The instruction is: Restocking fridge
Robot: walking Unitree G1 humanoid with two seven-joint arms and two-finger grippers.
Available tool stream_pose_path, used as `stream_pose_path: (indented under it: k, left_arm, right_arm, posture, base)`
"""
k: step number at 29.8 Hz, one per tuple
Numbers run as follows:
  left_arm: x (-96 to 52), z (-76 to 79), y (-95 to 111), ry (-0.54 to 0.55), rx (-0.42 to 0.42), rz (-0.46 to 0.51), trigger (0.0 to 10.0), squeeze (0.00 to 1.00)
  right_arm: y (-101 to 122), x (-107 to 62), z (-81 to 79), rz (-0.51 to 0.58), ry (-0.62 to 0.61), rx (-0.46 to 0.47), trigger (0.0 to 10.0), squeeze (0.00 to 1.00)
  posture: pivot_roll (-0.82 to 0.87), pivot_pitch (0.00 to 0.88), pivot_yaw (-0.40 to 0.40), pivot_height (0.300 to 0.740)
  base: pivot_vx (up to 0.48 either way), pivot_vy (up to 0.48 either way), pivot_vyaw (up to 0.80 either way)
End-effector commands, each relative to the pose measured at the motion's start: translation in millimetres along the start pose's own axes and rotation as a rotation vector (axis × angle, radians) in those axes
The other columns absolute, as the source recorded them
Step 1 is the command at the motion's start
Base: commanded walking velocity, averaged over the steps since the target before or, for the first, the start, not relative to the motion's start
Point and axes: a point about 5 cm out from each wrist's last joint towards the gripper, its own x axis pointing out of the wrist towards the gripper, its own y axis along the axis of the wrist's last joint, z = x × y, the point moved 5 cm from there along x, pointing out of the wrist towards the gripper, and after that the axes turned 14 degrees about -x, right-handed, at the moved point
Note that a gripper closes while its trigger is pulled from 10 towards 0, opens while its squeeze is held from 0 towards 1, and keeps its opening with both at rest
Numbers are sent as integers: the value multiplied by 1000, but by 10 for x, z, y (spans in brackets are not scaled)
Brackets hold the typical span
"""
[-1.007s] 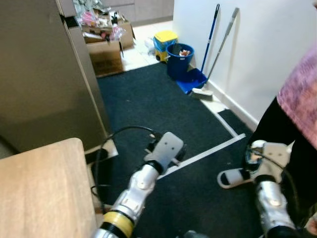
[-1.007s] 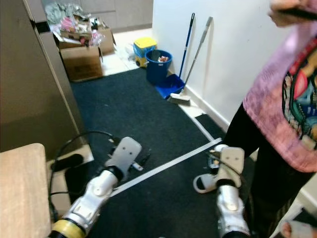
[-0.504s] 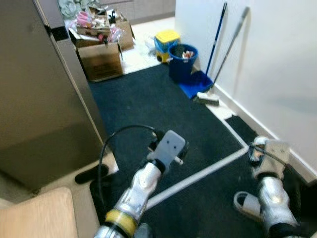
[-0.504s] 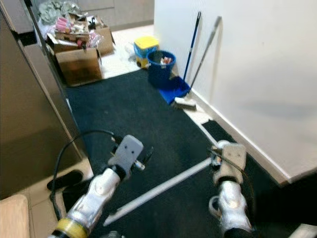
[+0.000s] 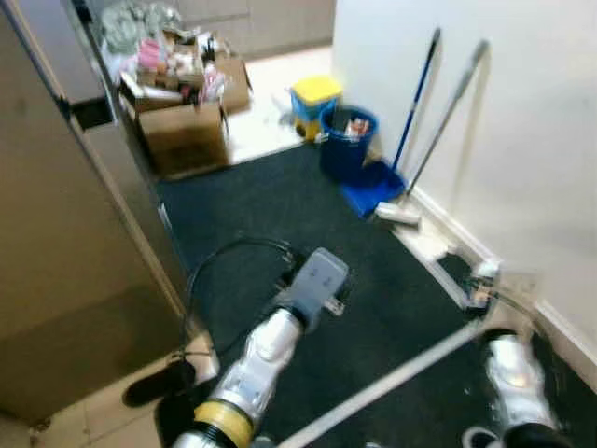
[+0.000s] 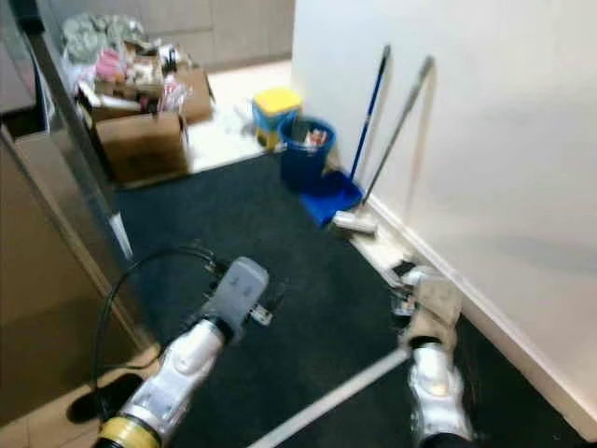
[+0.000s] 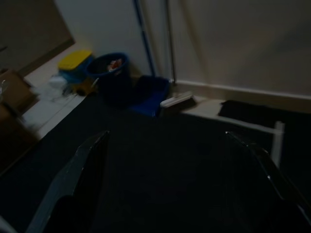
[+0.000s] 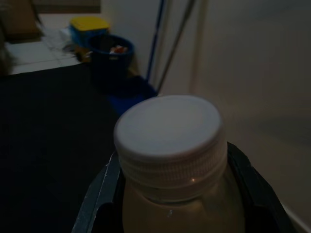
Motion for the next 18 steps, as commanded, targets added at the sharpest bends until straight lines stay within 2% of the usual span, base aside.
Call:
stream_pose_path:
  k: [1, 18]
  left_arm:
    - [-14, 57, -42, -20, 11, -11, 10000, 0]
    - [-7, 51, -44, -18, 12, -8, 10000, 0]
  right_arm:
    - [-13, -3, 128, 6, -38, -5, 10000, 0]
    - [-22, 1, 133, 3, -41, -6, 10000, 0]
  posture:
    - [-66, 70, -53, 740]
    - [-64, 69, -53, 740]
  base:
    - [439, 0, 0]
    - [412, 0, 0]
